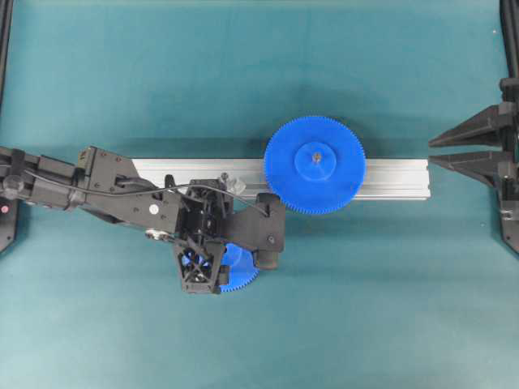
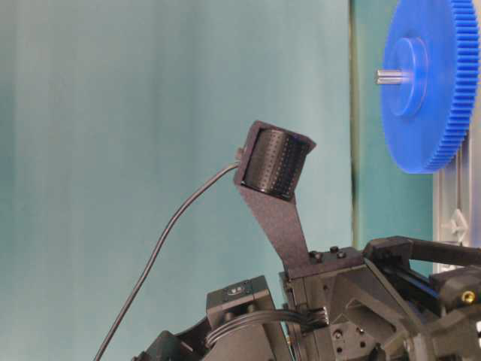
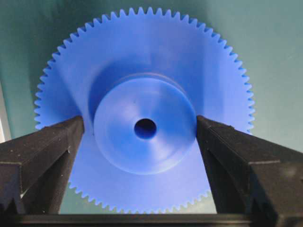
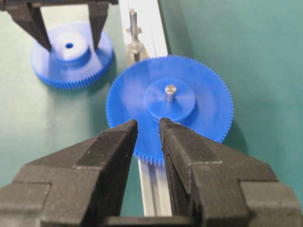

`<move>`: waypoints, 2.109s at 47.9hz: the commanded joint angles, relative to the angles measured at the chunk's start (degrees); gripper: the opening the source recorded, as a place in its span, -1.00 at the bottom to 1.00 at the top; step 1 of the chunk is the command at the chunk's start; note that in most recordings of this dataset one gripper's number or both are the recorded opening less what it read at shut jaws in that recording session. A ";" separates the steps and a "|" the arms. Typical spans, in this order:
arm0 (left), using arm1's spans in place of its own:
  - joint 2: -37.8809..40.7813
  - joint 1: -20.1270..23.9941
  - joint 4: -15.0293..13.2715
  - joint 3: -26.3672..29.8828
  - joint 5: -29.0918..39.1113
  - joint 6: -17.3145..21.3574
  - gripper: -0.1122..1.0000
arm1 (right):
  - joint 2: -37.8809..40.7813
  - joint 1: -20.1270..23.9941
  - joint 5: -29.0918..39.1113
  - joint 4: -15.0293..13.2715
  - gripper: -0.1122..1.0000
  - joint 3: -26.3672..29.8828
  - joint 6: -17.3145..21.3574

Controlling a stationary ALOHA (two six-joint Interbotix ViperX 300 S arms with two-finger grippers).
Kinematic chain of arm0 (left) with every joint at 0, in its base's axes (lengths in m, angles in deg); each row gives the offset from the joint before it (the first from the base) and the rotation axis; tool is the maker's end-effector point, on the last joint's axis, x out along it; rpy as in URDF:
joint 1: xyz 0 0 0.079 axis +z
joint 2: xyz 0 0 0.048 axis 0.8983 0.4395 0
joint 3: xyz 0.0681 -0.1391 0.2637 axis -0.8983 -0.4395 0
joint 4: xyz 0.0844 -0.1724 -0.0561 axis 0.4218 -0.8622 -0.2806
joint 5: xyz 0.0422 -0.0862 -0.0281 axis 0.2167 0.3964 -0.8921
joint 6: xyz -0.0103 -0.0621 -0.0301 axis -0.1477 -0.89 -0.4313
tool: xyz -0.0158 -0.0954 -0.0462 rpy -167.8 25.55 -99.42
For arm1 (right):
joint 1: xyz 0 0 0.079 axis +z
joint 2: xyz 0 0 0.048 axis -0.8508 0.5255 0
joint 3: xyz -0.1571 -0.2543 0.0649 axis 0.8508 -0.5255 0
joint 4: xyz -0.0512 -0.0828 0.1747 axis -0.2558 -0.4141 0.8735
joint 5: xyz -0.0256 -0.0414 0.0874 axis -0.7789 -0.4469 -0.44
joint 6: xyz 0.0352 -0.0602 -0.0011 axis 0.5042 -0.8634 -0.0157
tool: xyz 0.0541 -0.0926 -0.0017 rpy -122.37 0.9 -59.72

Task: Insert the small gear onto the shaft.
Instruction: 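Lift the blue gear with the left gripper off the table, then carry the gear to the empty left shaft beside the large gear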

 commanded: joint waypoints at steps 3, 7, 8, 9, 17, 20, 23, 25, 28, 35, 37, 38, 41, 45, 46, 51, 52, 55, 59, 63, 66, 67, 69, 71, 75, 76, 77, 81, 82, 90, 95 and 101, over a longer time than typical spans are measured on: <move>-0.70 0.18 0.09 1.05 -0.70 -0.09 0.81 | 0.26 0.18 -0.26 0.00 -0.11 0.79 0.35; -0.44 0.18 0.18 1.05 -1.14 -0.18 0.81 | 0.18 0.35 -0.26 0.09 -0.11 0.79 0.35; -0.44 0.18 0.18 1.05 -1.14 -0.18 0.81 | 0.26 0.35 -0.26 0.09 -0.11 0.70 0.35; -0.44 0.18 0.18 1.05 -1.23 -0.18 0.81 | 0.26 0.35 -0.26 0.09 -0.11 0.70 0.35; -0.09 0.18 0.18 0.97 -1.41 -0.26 0.81 | 0.18 0.70 -0.26 0.09 -0.11 0.62 0.35; 0.09 0.18 0.18 0.97 -1.41 -0.26 0.81 | 0.18 0.79 -0.26 0.09 -0.11 0.62 0.44; 0.18 0.18 0.18 0.88 -1.41 -0.26 0.81 | 0.09 0.97 -0.26 0.18 -0.11 0.62 0.44; 0.18 0.18 0.18 0.79 -1.41 -0.26 0.81 | 0.00 0.97 -0.26 0.18 -0.11 0.62 0.44; 0.18 0.18 0.18 0.70 -1.41 -0.18 0.80 | -0.18 1.05 -0.26 0.09 -0.11 0.53 0.53; 0.18 0.18 0.18 0.62 -1.41 -0.18 0.76 | -0.62 1.23 -0.26 0.18 -0.11 0.53 0.53; 0.18 0.18 0.18 0.70 -1.41 -0.18 0.73 | -0.70 1.23 -0.26 0.18 -0.11 0.53 0.53; 0.18 0.18 0.18 0.70 -1.41 -0.18 0.71 | -0.79 1.23 -0.26 0.18 -0.11 0.53 0.53; 0.00 0.18 0.18 0.79 -1.23 -0.18 0.63 | -0.79 1.23 -0.26 0.18 -0.11 0.53 0.53; -0.09 0.18 0.18 0.79 -1.23 -0.09 0.52 | -0.79 1.23 -0.26 0.18 -0.11 0.53 0.53; -0.09 0.18 0.18 0.79 -1.23 -0.09 0.51 | -0.79 1.23 -0.26 0.26 -0.11 0.53 0.53; -0.26 0.18 0.18 0.79 -1.14 -0.18 0.50 | -0.97 1.23 -0.26 0.26 -0.11 0.53 0.53; -0.35 0.18 0.18 0.79 -1.14 -0.26 0.50 | -1.05 1.23 -0.35 0.18 -0.11 0.53 0.53; -0.44 0.18 0.18 1.05 -1.05 -0.53 0.50 | -1.32 1.14 -0.53 0.26 -0.11 0.35 0.53; -0.88 0.18 0.18 1.58 -0.62 -0.62 0.50 | -1.85 1.23 -0.53 0.18 -0.11 0.18 0.53; -1.49 0.18 0.18 2.37 0.44 -0.35 0.50 | -2.37 1.23 -0.53 0.18 -0.11 0.09 0.62; -2.11 0.18 0.18 2.99 1.49 -0.09 0.50 | -2.64 1.23 -0.53 0.18 -0.11 -0.09 0.62; -2.29 0.18 0.18 3.16 1.85 -0.09 0.50 | -2.72 1.23 -0.53 0.26 -0.11 -0.18 0.62; -2.64 0.18 0.09 3.43 2.64 -0.09 0.50 | -2.90 1.14 -0.53 0.26 -0.11 -0.18 0.62; -3.08 0.18 0.18 3.69 3.43 -0.09 0.50 | -2.90 1.23 -0.53 0.26 -0.11 -0.35 0.62; -3.87 0.18 0.18 4.31 5.27 -0.09 0.50 | -2.99 1.14 -0.62 0.26 -0.11 -0.44 0.70; -4.13 0.18 0.18 4.39 5.71 0.00 0.50 | -2.99 1.14 -0.70 0.35 -0.11 -0.53 0.79; -4.39 0.18 0.18 4.57 6.24 0.00 0.50 | -2.99 1.23 -0.70 0.35 -0.11 -0.53 0.79; -5.54 0.18 0.18 5.36 6.94 0.35 0.50 | -2.99 1.23 -1.05 0.35 -0.11 -0.62 0.79; -5.71 0.18 0.18 5.54 7.03 0.62 0.50 | -2.99 1.14 -1.14 0.35 -0.11 -0.70 0.79; -8.09 0.62 0.18 6.86 10.55 4.04 0.50 | -3.25 1.23 -1.93 0.35 -0.11 -0.97 0.70; -10.37 1.49 0.18 7.91 13.80 5.89 0.50 | -3.87 1.23 -2.37 0.35 -0.11 -0.97 0.70; -12.48 2.90 0.18 8.88 15.47 6.33 0.50 | -4.57 1.14 -2.46 0.35 -0.11 -1.05 0.79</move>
